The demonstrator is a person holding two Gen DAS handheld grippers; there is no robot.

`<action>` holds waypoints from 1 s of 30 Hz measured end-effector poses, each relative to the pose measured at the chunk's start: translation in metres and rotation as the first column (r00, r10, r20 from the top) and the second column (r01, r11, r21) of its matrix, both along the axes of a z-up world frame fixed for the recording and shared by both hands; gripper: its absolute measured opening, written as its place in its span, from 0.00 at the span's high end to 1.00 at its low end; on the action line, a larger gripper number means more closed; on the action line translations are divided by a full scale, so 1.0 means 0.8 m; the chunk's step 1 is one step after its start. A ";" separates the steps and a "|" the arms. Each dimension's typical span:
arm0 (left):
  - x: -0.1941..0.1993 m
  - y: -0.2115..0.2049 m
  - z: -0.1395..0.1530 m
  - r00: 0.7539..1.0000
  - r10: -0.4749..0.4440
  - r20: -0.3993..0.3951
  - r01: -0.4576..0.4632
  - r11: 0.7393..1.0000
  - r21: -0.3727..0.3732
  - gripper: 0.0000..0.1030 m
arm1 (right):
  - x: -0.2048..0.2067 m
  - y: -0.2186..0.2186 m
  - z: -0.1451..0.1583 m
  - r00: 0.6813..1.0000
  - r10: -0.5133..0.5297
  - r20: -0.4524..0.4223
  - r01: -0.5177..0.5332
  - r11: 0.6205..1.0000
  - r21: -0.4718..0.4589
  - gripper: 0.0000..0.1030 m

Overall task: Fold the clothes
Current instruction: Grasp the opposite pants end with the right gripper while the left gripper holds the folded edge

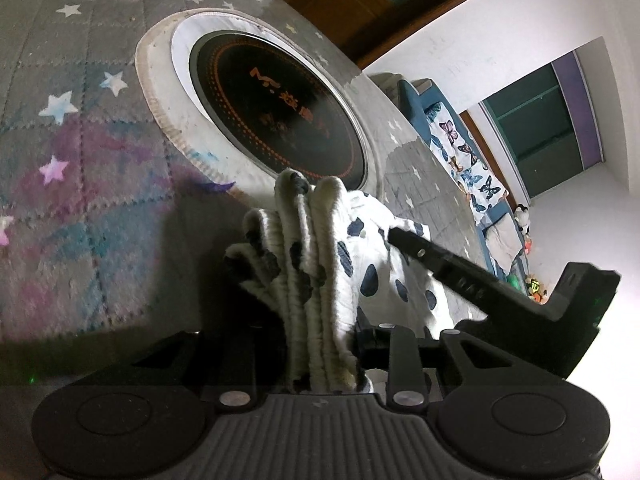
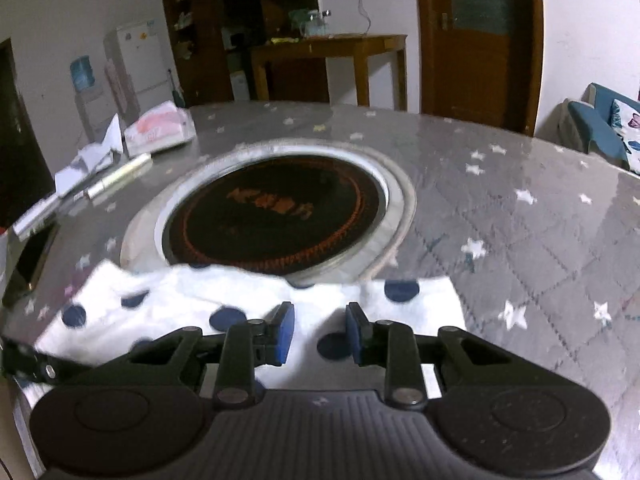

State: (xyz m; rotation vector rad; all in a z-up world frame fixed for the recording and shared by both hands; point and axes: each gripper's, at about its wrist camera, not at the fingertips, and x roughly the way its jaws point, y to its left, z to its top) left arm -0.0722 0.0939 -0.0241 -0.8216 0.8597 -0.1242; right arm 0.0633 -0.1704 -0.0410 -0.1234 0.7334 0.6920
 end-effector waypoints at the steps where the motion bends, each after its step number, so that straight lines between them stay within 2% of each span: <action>1: 0.000 0.000 0.000 1.000 -0.002 0.001 0.002 1.000 -0.001 0.70 | 0.001 0.001 0.002 1.000 -0.003 -0.001 0.003 1.000 0.008 0.74; 6: -0.001 0.004 -0.002 1.000 -0.015 0.005 0.015 1.000 -0.005 0.70 | 0.009 0.022 -0.005 1.000 0.002 0.002 -0.002 0.999 -0.049 0.72; 8: 0.000 0.006 -0.001 1.000 -0.016 0.003 0.016 1.000 -0.006 0.68 | 0.009 0.023 -0.003 1.000 0.003 0.006 -0.003 0.999 -0.047 0.72; 11: 0.000 0.008 0.000 1.000 -0.020 0.004 0.020 1.000 0.000 0.67 | 0.004 0.016 0.007 1.000 0.005 0.013 -0.005 1.000 -0.028 0.65; 17: 0.009 0.008 0.000 0.999 -0.031 0.012 0.031 0.999 0.015 0.67 | -0.037 -0.015 0.020 0.999 0.048 0.020 -0.047 0.997 -0.058 0.62; 25: 0.012 0.006 0.002 1.000 -0.028 0.014 0.028 0.999 0.028 0.64 | -0.109 -0.053 0.012 0.996 0.076 0.037 -0.073 0.994 -0.082 0.61; 30: 0.013 0.002 0.005 0.999 -0.032 0.024 0.031 0.997 0.066 0.65 | -0.122 -0.067 0.010 0.997 0.054 0.048 -0.051 0.996 -0.068 0.61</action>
